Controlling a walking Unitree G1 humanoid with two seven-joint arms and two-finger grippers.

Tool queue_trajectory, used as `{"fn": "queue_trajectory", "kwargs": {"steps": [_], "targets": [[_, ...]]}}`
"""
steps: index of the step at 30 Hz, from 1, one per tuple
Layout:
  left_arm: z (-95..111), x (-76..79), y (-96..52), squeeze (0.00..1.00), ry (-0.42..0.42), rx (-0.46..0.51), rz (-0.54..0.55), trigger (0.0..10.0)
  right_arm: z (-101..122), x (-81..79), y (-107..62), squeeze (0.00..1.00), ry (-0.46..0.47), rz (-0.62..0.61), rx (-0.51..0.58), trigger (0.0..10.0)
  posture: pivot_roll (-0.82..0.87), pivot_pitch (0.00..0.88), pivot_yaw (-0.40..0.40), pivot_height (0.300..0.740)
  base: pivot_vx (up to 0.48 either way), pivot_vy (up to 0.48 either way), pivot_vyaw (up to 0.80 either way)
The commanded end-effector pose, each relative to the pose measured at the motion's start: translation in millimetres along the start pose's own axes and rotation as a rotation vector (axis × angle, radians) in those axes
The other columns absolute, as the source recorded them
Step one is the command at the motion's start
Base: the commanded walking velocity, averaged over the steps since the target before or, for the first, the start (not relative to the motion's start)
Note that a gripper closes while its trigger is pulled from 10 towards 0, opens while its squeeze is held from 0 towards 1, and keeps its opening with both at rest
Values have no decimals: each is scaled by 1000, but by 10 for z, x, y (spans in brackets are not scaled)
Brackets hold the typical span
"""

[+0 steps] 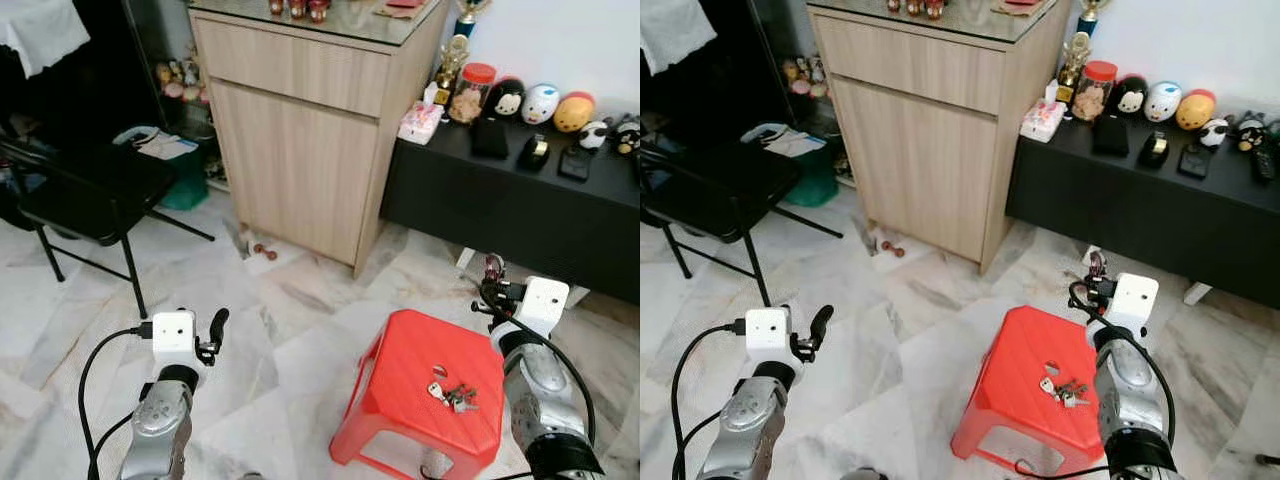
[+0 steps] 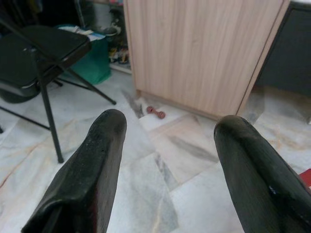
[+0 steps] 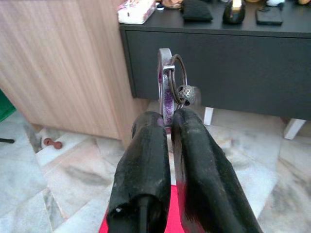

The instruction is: Hang keys on a hook

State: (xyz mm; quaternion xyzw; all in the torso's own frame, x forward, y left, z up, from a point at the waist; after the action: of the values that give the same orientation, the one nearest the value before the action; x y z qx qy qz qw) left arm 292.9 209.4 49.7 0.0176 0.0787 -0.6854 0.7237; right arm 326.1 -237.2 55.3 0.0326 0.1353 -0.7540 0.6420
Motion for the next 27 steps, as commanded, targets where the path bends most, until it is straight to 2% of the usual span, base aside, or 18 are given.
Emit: {"fn": "queue_trajectory", "kwargs": {"steps": [1,6,11,15,17,19,23,27], "targets": [[9,6,5,0,7,2,-14,10000,7,59,-10,0,-13,-23,6,10000,-69,32,-71,740,0,0,0],[9,4,1,0,25,4,-16,10000,20,135,-16,0,-21,-88,18,10000,-69,26,-66,740,0,0,0],[5,-1,-3,0,32,3,-22,10000,-59,255,-69,0,45,-174,1,10000,-64,18,-55,740,0,-215,0],[3,-5,-4,0,34,2,-25,10000,-110,292,-96,0,67,-199,-15,10000,-65,17,-50,740,0,-277,0],[-15,-9,-4,0,37,-4,-29,10000,-272,359,-157,0,114,-241,-79,10000,-68,17,-43,740,0,-277,0],[-23,-11,-7,0,37,-6,-28,10000,-304,377,-173,0,120,-251,-88,10000,-67,17,-41,740,0,-276,0],[-46,-32,-15,0,38,-16,-22,10000,-477,498,-270,0,92,-318,-156,10000,-62,13,-38,740,0,-273,0],[-87,-81,-23,0,46,-32,-15,10000,-656,534,-360,0,78,-332,-227,10000,-81,6,-31,740,0,-266,0]]}}
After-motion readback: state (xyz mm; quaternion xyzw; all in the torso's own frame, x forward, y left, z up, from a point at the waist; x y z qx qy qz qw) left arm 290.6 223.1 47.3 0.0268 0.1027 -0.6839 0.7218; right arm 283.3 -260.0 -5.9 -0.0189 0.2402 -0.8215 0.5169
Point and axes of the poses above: a point about 5 cm out from each wrist's last joint towards the gripper, its own y axis pointing out of the wrist towards the gripper, its own z axis along the axis of the wrist's last joint, x = y × z, the point moved 2 cm from there along y, pointing out of the wrist towards the gripper, and after that the axes turned 5 degrees about y, right-handed, at the moved point
